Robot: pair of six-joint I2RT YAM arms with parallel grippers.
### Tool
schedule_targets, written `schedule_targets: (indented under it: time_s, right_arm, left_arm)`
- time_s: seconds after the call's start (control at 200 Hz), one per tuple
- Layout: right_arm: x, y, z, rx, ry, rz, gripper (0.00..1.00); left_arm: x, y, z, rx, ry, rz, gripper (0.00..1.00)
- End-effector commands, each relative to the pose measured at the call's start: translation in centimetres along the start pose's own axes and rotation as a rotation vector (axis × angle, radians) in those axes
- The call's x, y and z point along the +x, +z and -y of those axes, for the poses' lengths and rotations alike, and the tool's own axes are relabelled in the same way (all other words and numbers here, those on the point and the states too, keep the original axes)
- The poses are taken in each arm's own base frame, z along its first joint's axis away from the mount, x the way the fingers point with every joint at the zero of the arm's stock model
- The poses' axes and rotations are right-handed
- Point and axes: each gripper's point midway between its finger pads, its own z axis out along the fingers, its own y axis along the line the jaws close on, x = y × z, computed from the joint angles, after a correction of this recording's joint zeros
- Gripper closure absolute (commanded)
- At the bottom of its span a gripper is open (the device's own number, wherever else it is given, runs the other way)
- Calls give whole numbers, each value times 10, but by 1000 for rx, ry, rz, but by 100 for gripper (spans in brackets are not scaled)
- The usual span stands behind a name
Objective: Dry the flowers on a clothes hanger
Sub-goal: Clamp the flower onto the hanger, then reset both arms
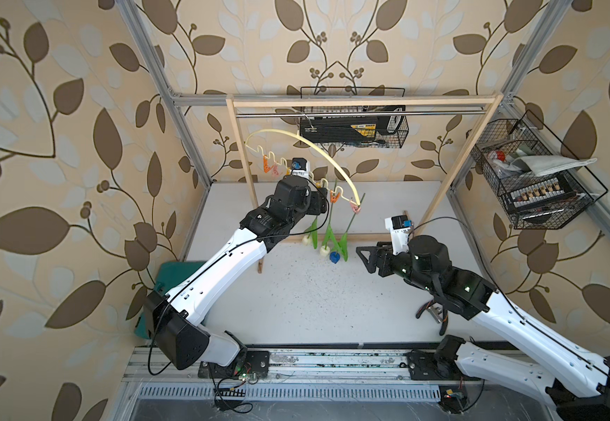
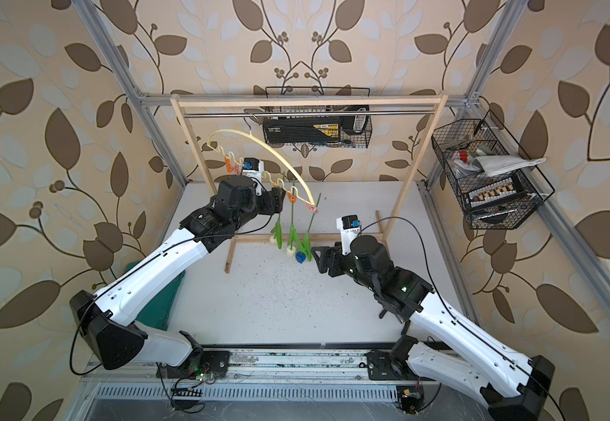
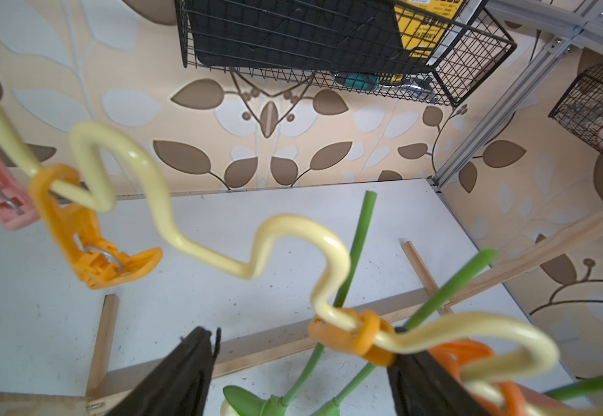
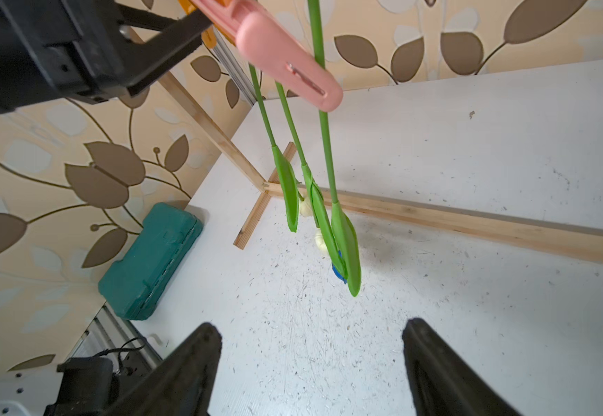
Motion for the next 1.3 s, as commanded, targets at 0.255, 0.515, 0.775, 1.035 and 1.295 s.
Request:
schedule_targets:
  time_s: [0.255, 0.515, 0.775, 1.035, 1.295]
  right_arm:
    - [-24, -3, 3, 59, -4, 42, 17]
    - [-22, 7, 22, 133, 31, 14, 16]
    - [-14, 12, 23, 141, -7, -42, 12]
    - [-23, -12, 65, 302, -46, -6, 1]
    - [-22, -15, 90, 303, 26, -18, 1]
  left_arm:
    - [-7, -31, -15, -64, 20, 15, 10]
    - [3, -40, -33, -149, 20, -22, 3]
    - [3, -66, -76, -233, -87, 5, 1]
    - [9, -84, -132, -366, -241, 48, 1]
    - [58, -86, -198, -588, -385, 57, 1]
